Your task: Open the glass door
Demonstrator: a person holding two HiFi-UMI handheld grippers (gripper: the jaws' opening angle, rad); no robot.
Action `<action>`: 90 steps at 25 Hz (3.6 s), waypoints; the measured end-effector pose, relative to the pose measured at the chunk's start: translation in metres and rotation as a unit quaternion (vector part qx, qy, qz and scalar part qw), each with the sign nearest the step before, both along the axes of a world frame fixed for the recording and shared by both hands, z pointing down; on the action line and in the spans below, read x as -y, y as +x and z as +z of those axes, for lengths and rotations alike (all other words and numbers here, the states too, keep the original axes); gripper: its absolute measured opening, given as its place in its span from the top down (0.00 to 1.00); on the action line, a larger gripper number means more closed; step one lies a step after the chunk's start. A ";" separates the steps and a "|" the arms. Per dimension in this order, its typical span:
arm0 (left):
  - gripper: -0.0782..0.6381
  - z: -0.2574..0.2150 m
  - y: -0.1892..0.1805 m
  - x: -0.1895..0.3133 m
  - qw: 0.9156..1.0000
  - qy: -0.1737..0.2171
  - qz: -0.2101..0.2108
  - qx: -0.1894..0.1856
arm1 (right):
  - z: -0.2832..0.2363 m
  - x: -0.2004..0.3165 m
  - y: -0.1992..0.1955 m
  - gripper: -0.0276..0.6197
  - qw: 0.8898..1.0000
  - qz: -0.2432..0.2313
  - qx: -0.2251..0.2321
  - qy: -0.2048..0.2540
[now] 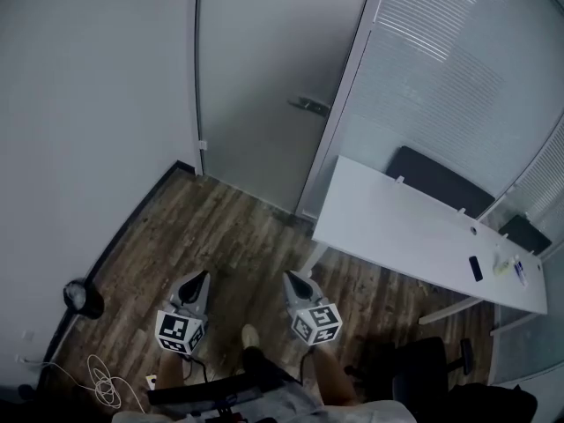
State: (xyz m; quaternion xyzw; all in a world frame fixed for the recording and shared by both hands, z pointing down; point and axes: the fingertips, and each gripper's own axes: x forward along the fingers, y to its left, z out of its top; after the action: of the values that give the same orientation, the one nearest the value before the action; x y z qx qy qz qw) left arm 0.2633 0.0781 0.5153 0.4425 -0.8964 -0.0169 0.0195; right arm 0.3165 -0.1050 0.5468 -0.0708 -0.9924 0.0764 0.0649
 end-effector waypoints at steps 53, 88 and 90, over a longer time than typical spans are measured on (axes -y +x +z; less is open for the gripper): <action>0.89 -0.006 -0.385 0.241 0.984 -0.020 0.177 -0.003 | -0.002 0.198 -0.328 0.95 0.987 0.158 -0.011 -0.018; 0.89 0.018 -0.536 0.449 0.961 -0.084 0.260 0.052 | 0.018 0.372 -0.418 0.95 0.962 0.270 -0.021 -0.038; 0.88 0.024 -0.543 0.459 0.956 -0.108 0.264 0.073 | 0.020 0.379 -0.424 0.95 0.962 0.269 -0.023 -0.038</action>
State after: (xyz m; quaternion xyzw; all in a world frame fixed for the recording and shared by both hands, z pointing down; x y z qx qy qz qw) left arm -0.2794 -0.3810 0.5390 0.6590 -0.7428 0.1181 0.0059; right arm -0.1072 -0.4838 0.5663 0.1986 -0.9694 0.1304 0.0621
